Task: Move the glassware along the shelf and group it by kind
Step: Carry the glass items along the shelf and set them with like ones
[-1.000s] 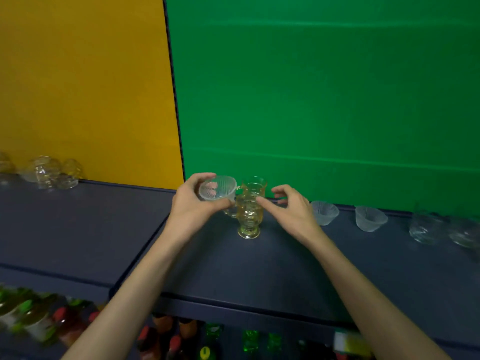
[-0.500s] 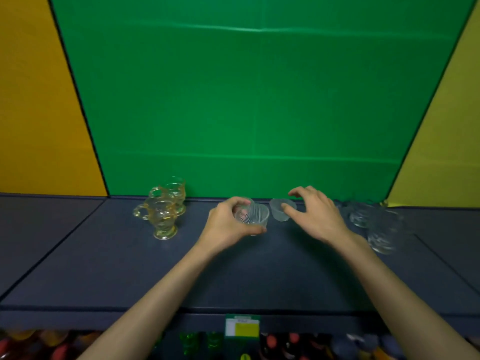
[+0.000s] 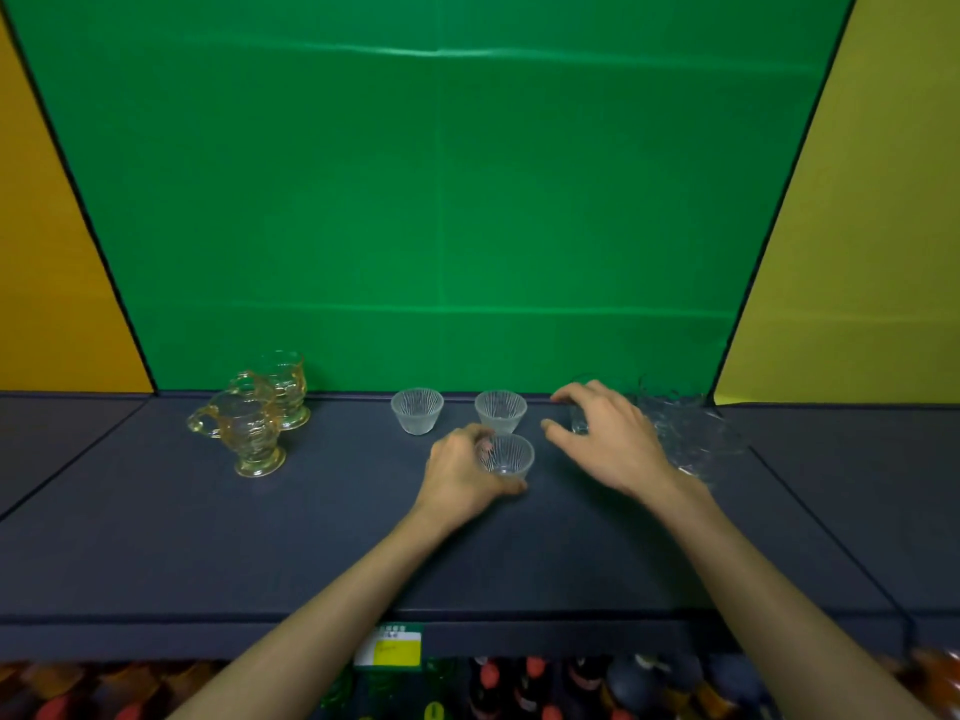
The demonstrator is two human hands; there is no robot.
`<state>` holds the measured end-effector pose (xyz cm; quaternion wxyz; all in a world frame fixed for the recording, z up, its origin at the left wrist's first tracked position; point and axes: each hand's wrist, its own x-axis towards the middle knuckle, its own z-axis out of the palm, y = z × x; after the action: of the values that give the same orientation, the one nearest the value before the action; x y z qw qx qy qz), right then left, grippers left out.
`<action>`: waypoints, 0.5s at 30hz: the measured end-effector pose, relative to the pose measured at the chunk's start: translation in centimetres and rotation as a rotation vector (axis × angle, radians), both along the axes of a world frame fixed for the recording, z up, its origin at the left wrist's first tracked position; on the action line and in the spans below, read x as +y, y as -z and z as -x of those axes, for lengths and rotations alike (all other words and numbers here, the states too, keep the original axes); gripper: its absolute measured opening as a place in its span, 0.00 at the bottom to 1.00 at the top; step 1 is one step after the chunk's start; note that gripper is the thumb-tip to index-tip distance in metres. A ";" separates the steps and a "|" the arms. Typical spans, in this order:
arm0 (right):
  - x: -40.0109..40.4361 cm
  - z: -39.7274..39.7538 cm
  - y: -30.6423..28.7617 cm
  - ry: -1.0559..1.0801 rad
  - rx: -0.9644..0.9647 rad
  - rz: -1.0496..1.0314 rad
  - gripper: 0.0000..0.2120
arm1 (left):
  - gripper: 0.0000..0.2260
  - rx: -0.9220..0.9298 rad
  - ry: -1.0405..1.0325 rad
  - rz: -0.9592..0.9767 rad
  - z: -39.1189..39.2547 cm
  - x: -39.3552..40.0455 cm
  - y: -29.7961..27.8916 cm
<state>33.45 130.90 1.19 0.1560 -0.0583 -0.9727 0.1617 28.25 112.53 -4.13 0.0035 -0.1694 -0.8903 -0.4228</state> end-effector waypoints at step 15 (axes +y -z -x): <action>-10.5 4.3 -2.7 -0.288 0.129 0.026 0.20 | 0.35 0.439 -0.117 0.450 -1.0 -11.7 -6.9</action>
<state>29.14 120.42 3.85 0.1926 0.0901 -0.9568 0.1983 29.27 100.84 2.80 0.1824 -0.2014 -0.9476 -0.1679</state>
